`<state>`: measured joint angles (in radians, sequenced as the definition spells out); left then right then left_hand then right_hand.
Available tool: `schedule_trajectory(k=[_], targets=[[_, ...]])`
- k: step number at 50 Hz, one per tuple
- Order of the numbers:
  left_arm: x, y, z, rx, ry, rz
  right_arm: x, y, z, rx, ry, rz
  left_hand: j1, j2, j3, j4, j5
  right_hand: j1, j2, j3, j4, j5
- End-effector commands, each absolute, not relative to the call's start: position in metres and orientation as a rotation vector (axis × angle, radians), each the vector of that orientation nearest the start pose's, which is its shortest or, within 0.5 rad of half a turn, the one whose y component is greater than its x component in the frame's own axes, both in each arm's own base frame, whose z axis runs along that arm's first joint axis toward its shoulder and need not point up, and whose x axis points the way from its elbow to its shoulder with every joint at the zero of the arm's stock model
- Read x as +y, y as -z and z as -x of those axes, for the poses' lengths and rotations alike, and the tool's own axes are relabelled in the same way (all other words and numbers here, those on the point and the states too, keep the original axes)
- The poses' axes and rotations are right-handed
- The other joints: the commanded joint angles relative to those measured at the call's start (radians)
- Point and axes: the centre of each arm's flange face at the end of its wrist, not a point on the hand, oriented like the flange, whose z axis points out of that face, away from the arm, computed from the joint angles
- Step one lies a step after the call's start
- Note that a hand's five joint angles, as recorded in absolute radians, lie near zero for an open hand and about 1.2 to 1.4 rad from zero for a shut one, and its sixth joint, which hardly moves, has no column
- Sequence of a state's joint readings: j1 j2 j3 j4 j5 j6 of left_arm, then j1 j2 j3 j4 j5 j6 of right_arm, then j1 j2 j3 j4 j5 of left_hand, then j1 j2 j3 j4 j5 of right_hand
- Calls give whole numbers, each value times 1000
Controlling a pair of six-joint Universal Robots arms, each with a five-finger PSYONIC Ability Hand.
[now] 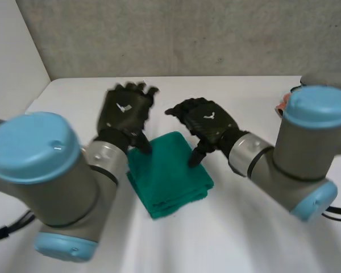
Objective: Fold the laundry.
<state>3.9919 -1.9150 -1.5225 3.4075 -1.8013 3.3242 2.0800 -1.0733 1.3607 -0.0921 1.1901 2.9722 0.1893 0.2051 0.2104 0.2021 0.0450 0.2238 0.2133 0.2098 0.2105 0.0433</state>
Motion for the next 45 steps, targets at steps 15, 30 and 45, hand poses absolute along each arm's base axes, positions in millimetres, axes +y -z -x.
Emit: schedule_trajectory(k=[15, 30, 45], targets=[[-214, -135, 335, 2633, 1729, -767, -304, -137, -344, 2160, 1202, 1146, -11, -27, -32, -24, -41, -49, -39, -35, -36, -43], [-224, -197, 318, 2550, 1900, -696, -313, -182, -338, 2114, 1537, 1301, -15, -31, -36, -28, -45, -49, -39, -35, -36, -43], [-233, -276, 325, 2463, 2322, -1213, -221, -151, -321, 1846, 1636, 1492, -8, -24, -29, -21, -38, -49, -39, -35, -36, -43]])
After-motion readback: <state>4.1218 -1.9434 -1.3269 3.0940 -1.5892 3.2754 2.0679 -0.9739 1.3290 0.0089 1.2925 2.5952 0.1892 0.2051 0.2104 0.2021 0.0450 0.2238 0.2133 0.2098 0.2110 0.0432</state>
